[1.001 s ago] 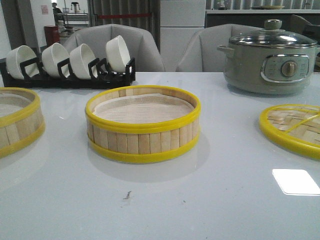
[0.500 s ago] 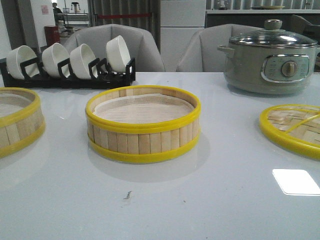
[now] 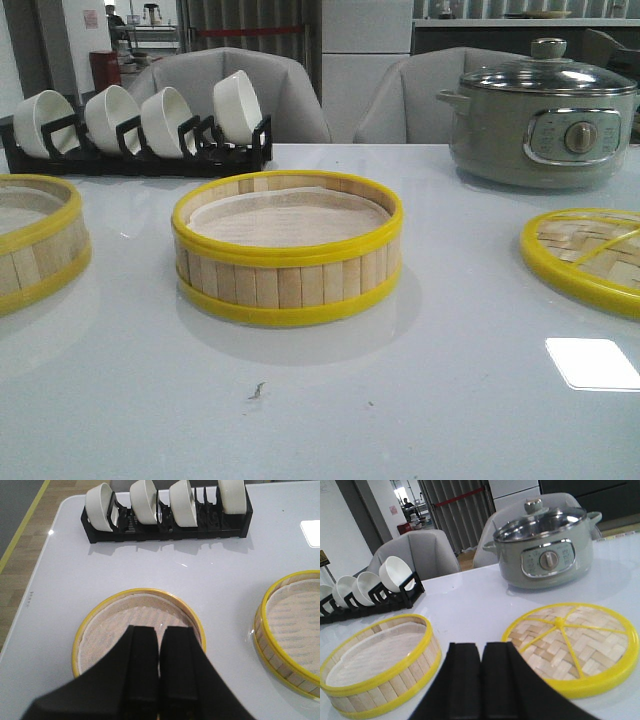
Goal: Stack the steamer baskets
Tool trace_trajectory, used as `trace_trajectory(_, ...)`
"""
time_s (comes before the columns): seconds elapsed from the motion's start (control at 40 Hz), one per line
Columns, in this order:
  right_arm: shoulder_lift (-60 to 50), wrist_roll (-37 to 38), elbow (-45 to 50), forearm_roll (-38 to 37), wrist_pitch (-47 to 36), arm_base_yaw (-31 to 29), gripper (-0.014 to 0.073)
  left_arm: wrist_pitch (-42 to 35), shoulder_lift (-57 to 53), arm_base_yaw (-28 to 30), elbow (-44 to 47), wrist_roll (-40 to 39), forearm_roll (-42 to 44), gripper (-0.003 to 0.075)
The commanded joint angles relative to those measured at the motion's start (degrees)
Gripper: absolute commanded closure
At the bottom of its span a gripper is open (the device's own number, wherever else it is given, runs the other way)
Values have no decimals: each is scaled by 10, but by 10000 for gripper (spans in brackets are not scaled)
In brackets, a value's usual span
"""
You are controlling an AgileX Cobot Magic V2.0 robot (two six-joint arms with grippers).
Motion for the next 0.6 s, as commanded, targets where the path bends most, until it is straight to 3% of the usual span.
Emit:
trace_trajectory(0.0, 32, -26, -80, -15, 0, -1, 543, -38, -7, -1, -16, -5, 0, 631)
trace_trajectory(0.3, 315, -37, -288, -35, 193, -1, 543, -17, -7, -1, -16, -5, 0, 631)
trace_trajectory(0.58, 473, -37, -352, -34, 203, -1, 543, -13, -7, -1, -16, -5, -1, 631)
